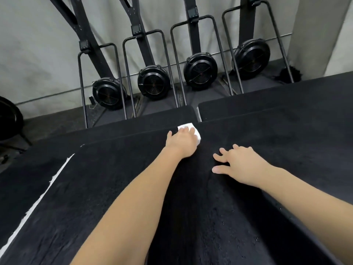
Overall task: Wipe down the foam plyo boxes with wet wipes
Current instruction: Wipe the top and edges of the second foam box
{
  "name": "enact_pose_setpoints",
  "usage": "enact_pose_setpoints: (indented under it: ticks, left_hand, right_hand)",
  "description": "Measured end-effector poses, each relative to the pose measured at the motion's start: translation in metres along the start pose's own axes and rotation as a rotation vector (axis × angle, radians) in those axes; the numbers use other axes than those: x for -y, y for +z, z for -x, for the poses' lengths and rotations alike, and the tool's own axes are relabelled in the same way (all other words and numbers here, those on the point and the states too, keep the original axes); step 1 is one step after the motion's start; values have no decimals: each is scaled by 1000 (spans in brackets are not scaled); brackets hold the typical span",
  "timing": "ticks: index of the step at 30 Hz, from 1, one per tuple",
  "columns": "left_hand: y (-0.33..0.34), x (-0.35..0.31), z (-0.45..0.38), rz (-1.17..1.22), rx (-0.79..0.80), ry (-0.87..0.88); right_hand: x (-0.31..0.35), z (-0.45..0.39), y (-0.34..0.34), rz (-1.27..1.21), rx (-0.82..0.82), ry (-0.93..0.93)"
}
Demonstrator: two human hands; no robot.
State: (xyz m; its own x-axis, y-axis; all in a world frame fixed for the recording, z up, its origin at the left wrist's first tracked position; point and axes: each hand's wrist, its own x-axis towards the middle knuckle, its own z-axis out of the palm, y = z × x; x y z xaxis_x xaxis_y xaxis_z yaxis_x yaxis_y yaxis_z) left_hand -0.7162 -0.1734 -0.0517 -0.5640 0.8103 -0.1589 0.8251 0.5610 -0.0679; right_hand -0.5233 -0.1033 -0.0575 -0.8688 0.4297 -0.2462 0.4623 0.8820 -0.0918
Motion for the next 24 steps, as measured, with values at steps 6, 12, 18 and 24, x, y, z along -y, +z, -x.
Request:
enact_pose_setpoints:
  ticks: [6, 12, 18, 24]
  left_hand:
    - [-6, 4, -57, 93, 51, -76]
    - [1, -3, 3, -38, -37, 118]
    - [23, -11, 67, -65, -88, 196]
    - [10, -12, -7, -55, -29, 63]
  right_hand:
    - [-3, -4, 0, -4, 12, -2]
    - [-2, -2, -1, -22, 12, -7]
    - [-1, -1, 0, 9, -7, -7]
    - [0, -7, 4, 45, 9, -5]
